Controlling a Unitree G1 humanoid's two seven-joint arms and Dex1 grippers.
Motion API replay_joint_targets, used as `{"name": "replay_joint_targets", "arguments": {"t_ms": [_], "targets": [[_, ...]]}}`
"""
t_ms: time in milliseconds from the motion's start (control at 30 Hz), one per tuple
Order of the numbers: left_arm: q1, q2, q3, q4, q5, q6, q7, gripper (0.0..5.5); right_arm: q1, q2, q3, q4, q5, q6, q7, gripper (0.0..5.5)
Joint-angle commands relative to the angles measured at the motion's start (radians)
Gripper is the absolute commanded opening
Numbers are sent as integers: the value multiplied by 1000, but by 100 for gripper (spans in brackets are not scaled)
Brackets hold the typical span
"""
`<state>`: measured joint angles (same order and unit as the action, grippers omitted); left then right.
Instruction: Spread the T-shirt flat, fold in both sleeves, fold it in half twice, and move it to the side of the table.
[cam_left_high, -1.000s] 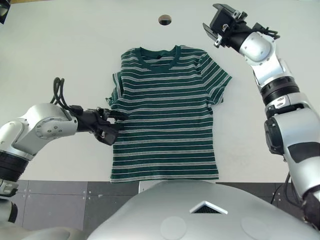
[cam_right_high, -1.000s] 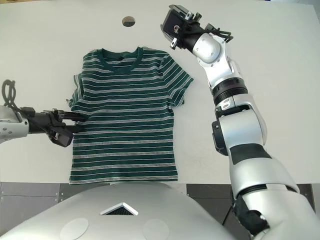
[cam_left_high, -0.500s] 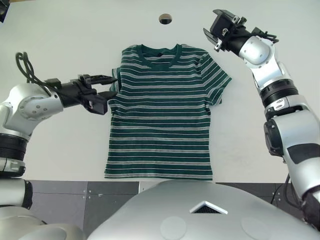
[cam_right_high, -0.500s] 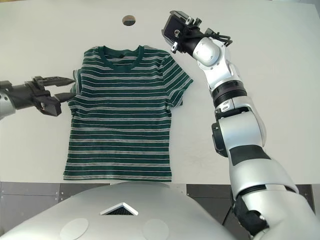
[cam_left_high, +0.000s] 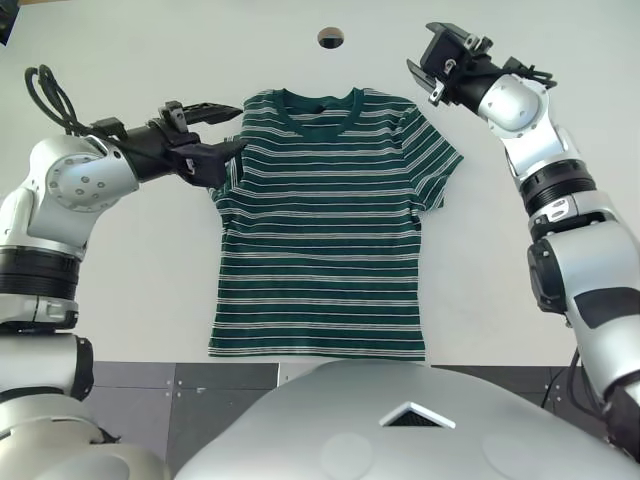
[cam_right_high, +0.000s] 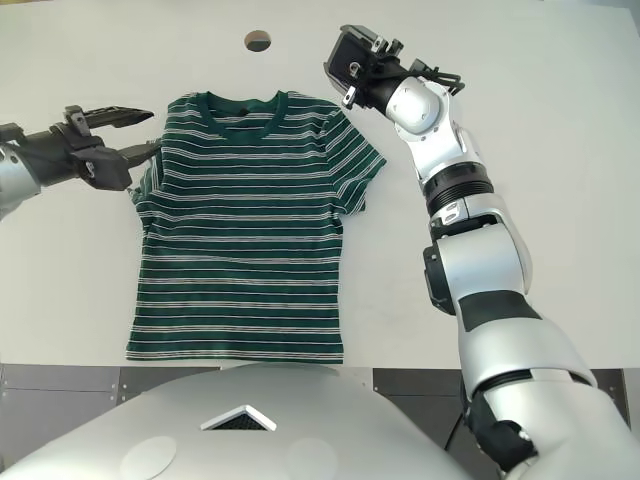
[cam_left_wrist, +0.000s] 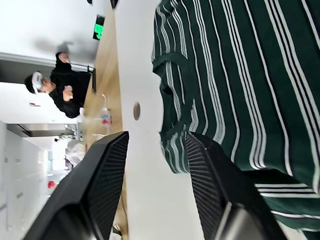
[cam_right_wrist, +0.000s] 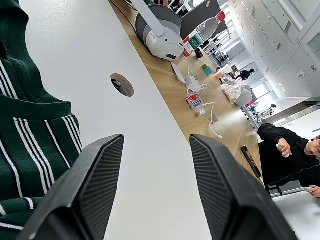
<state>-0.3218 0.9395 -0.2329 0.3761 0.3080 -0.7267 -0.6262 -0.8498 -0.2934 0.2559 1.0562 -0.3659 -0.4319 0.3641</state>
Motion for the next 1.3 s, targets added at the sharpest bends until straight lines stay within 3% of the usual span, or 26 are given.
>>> {"name": "replay_joint_targets", "arguments": {"t_ms": [33,1033,1300], "targets": [[-18,-15,-16,60,35,-10,-3,211,4,-13,-3,-10,11,6,11,245],[-95,-65,-127,465,281,-104,191,211,61,-26,1,-90,13,8,51,245],[-96,-49,-127,547,262,-120,232,211,112,50,104,55,-66,38,47,245]]}}
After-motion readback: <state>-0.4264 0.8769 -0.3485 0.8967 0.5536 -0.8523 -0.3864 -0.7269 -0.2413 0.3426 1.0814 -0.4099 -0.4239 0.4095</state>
